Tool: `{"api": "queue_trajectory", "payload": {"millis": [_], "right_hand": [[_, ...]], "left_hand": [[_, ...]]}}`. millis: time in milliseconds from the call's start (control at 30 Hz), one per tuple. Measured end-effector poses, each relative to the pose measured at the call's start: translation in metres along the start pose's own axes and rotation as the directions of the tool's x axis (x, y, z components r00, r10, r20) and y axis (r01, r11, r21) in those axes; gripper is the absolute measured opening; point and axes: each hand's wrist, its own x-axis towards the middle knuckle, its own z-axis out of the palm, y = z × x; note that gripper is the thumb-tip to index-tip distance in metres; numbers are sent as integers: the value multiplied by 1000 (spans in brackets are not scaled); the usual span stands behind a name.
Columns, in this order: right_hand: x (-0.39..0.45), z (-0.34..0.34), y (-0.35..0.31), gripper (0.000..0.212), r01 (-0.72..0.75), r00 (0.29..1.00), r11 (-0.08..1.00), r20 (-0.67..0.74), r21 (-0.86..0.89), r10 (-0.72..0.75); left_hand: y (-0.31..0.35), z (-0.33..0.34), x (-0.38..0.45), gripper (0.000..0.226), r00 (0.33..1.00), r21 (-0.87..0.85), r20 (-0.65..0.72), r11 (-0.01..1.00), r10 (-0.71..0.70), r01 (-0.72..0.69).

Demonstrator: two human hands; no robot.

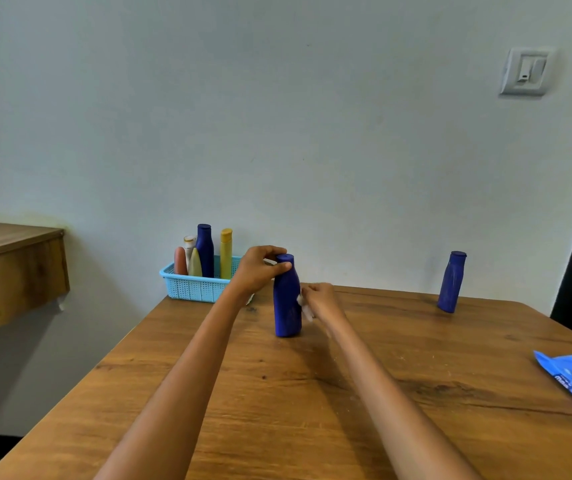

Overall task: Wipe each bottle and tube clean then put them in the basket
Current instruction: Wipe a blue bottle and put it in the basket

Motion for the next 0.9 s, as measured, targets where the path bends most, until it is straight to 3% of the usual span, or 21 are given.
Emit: {"api": "queue_trajectory", "payload": {"millis": [100, 333, 467, 633, 767, 900], "right_hand": [[-3, -3, 0, 16, -97, 993, 994, 70, 41, 94], [5, -3, -31, 27, 100, 993, 952, -89, 290, -77], [1, 0, -32, 24, 200, 978, 966, -100, 162, -186], [-1, 7, -5, 21, 61, 998, 996, 19, -68, -59], [-2, 3, -8, 22, 75, 993, 997, -92, 10, -73], [-5, -3, -33, 25, 195, 963, 978, -201, 72, -177]], "left_hand": [[0, 2, 0, 35, 1000, 7, 1, 1000, -3, 3], [0, 4, 2, 38, 999, -22, -30, 999, -43, 42], [-7, 3, 4, 49, 991, -15, -113, 997, -78, 77], [-1, -3, 7, 43, 972, -132, -181, 983, -149, 127], [3, -5, 8, 42, 968, -220, -185, 967, -170, 128], [1, 4, 5, 42, 960, -215, -208, 966, -187, 142]]}}
